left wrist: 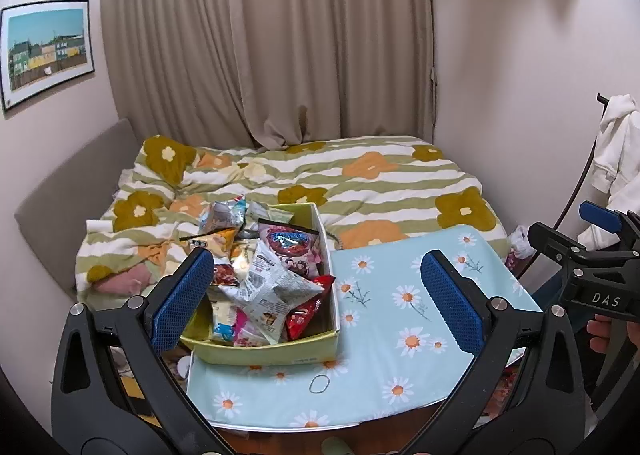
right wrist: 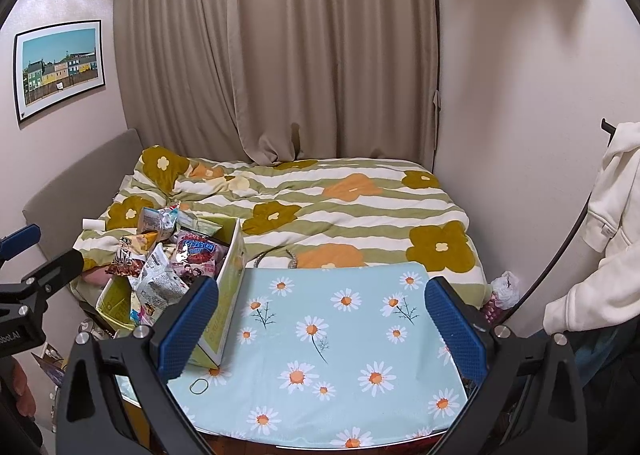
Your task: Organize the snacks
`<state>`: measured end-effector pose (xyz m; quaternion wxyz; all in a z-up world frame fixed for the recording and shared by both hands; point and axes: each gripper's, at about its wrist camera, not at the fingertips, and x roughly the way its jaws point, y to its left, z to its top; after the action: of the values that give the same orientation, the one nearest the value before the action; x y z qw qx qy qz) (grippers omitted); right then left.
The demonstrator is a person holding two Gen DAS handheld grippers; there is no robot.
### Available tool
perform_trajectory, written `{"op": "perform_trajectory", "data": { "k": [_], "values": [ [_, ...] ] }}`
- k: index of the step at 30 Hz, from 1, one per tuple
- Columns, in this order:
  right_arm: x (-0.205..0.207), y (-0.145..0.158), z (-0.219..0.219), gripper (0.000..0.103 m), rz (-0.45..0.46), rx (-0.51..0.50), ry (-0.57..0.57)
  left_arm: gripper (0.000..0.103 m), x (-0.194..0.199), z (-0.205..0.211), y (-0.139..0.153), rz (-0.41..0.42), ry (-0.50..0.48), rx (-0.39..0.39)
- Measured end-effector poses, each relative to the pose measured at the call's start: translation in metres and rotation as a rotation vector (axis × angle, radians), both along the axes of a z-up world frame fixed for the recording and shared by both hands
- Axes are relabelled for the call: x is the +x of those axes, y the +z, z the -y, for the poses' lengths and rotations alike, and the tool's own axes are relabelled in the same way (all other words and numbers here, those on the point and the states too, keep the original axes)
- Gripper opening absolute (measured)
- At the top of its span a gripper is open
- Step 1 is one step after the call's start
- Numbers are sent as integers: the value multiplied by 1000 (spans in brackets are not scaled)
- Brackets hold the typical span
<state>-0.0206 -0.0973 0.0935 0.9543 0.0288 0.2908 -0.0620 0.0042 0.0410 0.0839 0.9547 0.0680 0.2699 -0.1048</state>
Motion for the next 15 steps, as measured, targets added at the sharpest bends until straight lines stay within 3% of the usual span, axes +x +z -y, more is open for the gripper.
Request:
{"op": "perform_trajectory", "data": {
  "k": [15],
  "values": [
    [0, 0, 0, 103, 0, 2, -1, 103, 5, 3, -3, 5, 9, 23]
  ]
}}
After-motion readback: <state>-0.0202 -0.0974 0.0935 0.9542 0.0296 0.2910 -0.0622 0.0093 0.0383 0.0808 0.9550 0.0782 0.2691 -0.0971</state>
